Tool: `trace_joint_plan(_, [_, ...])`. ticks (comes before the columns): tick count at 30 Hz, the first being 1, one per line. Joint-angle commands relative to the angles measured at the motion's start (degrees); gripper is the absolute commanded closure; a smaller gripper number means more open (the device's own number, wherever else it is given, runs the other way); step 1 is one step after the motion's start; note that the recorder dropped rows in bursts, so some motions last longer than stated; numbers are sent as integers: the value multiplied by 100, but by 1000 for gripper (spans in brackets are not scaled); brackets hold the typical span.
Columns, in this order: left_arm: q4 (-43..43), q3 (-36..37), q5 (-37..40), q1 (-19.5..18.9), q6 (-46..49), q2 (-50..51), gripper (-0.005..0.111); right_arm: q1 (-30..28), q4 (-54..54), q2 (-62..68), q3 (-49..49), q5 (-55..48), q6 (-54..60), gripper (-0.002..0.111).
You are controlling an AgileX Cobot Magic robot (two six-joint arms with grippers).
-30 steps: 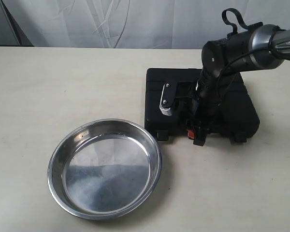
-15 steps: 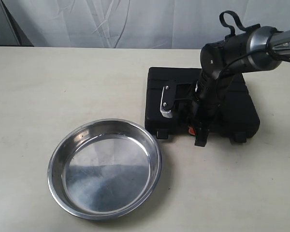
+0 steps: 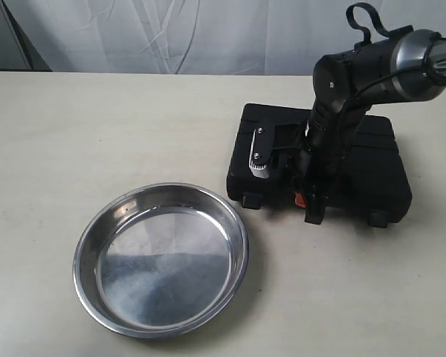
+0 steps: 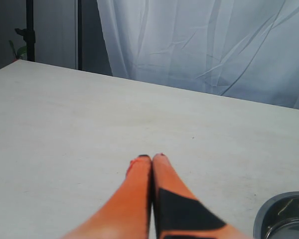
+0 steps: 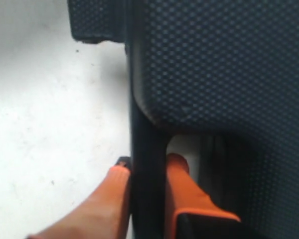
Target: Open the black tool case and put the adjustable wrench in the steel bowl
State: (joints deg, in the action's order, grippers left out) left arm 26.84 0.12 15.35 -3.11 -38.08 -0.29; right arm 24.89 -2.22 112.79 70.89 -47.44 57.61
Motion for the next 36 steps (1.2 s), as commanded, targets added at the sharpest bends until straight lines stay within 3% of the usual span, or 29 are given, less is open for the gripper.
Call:
trace_joint_plan(1, [26, -12, -48, 37, -25, 29, 106, -20, 1, -187, 25, -130, -90, 108])
trace_joint_plan(9, [26, -12, -48, 37, -25, 29, 106, -20, -649, -124, 25, 159, -65, 108])
trace_joint_plan(22, [26, -12, -48, 37, -25, 29, 106, -20, -760, 405, 25, 56, -65, 108])
trace_joint_plan(36, [26, -12, -48, 37, -25, 29, 106, -20, -735, -316, 35, -67, -65, 108])
